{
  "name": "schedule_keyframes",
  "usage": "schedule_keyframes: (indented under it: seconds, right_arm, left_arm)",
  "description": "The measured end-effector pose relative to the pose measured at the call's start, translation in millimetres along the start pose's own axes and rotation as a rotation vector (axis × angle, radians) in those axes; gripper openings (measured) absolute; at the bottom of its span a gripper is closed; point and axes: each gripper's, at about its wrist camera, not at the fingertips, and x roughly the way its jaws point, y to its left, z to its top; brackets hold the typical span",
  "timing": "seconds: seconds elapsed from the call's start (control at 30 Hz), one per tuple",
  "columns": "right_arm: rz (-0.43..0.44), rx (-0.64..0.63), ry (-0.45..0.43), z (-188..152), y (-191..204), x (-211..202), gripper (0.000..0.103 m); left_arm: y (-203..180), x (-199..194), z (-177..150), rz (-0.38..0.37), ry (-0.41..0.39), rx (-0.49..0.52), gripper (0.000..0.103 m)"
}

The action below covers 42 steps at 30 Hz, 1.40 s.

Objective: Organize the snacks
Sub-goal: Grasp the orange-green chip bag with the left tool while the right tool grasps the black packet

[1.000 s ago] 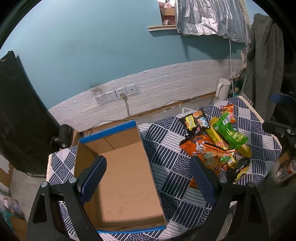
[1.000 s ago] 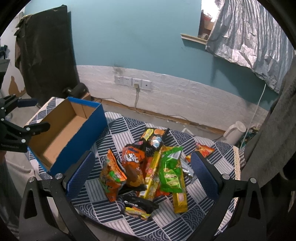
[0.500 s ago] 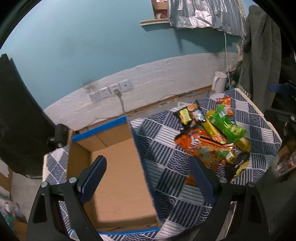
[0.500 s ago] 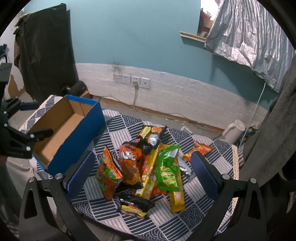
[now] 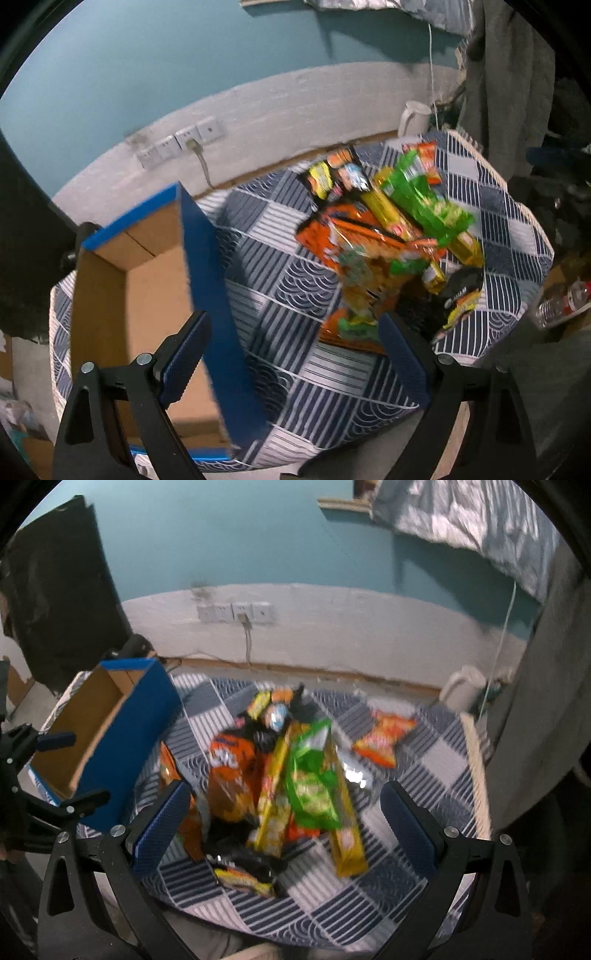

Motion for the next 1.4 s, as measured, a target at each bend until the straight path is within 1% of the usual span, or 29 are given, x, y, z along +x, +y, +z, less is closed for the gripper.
schedule_keyframes:
  seconds: [0.1, 0.2, 0.27, 0.33, 0.5, 0.63, 0.7, 0.83, 0.93, 1.07, 1.17, 1.2, 1.23, 1.27, 1.3, 1.33, 1.4]
  right_arm:
    - [-0.009, -0.006, 0.049, -19, 3, 12, 0.101]
    - [-0.017, -0.027, 0.071, -35, 11, 21, 0.101]
    - [-0.016, -0.012, 0.088, -45, 14, 27, 0.101]
    - [-0.010, 0.008, 0.109, -55, 17, 35, 0.101]
    - [-0.023, 0.013, 0.145, -75, 28, 55, 0.101]
    - [-0.046, 0.022, 0.166, -80, 31, 68, 0.101]
    - [-0.058, 0.048, 0.181, -82, 29, 75, 0.101]
    - [-0.048, 0.081, 0.207, -83, 26, 89, 0.101]
    - [-0.054, 0.080, 0.208, -83, 28, 97, 0.101]
    - [-0.061, 0.094, 0.238, -85, 29, 112, 0.101]
    - [-0.076, 0.082, 0.249, -87, 28, 119, 0.101]
    - [-0.078, 0.079, 0.250, -87, 27, 120, 0.099]
    - [-0.074, 0.076, 0.250, -86, 26, 121, 0.090]
    - [-0.063, 0.074, 0.252, -85, 25, 121, 0.084]
    - [-0.048, 0.073, 0.253, -84, 23, 120, 0.073]
    - [-0.034, 0.071, 0.253, -83, 22, 119, 0.066]
    - [-0.025, 0.055, 0.253, -82, 19, 117, 0.064]
  left_arm:
    - [-15, 10, -5, 0.016, 0.020, 0.048, 0.093]
    - [-24, 17, -12, 0.016, 0.020, 0.062, 0.093]
    - [-29, 21, -15, 0.027, 0.030, 0.078, 0.093]
    - [-32, 24, -16, 0.039, 0.042, 0.089, 0.093]
    - [-33, 32, -25, 0.044, 0.034, 0.092, 0.093]
    - [-29, 45, -30, 0.049, 0.056, 0.064, 0.093]
    - [-30, 53, -33, 0.072, 0.064, 0.081, 0.093]
    - [-30, 63, -34, 0.098, 0.061, 0.114, 0.093]
    - [-28, 68, -34, 0.104, 0.064, 0.111, 0.093]
    - [-27, 77, -37, 0.115, 0.080, 0.119, 0.093]
    - [-27, 81, -40, 0.101, 0.090, 0.115, 0.093]
    - [-27, 81, -40, 0.091, 0.090, 0.110, 0.093]
    - [-27, 82, -39, 0.083, 0.085, 0.110, 0.093]
    - [-29, 82, -39, 0.077, 0.082, 0.112, 0.093]
    - [-30, 82, -38, 0.072, 0.081, 0.112, 0.093]
    - [-30, 83, -37, 0.065, 0.079, 0.108, 0.093]
    - [-32, 82, -35, 0.043, 0.073, 0.094, 0.093]
